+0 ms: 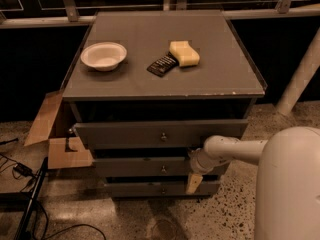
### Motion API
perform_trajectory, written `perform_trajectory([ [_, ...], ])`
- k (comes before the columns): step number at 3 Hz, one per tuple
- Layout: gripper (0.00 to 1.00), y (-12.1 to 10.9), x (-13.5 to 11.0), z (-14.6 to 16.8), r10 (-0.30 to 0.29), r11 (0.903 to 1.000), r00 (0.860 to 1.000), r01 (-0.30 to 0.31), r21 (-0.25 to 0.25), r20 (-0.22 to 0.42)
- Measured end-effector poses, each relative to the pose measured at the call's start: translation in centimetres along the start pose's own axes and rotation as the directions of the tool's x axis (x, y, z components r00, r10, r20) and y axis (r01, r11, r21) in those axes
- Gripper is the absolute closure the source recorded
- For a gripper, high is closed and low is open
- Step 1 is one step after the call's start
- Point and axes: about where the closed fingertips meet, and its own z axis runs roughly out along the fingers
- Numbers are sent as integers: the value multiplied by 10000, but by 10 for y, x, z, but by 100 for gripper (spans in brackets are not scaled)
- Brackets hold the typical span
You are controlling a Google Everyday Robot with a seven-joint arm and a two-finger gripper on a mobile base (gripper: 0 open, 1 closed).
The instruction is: Open middle drawer
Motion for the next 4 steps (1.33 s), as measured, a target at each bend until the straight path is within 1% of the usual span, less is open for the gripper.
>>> perform_trajectory([
  [2,0,6,9,0,10,9983,9994,-31,-581,-350],
  [4,0,27,26,-20,273,9954,9965,-343,-897,-787],
])
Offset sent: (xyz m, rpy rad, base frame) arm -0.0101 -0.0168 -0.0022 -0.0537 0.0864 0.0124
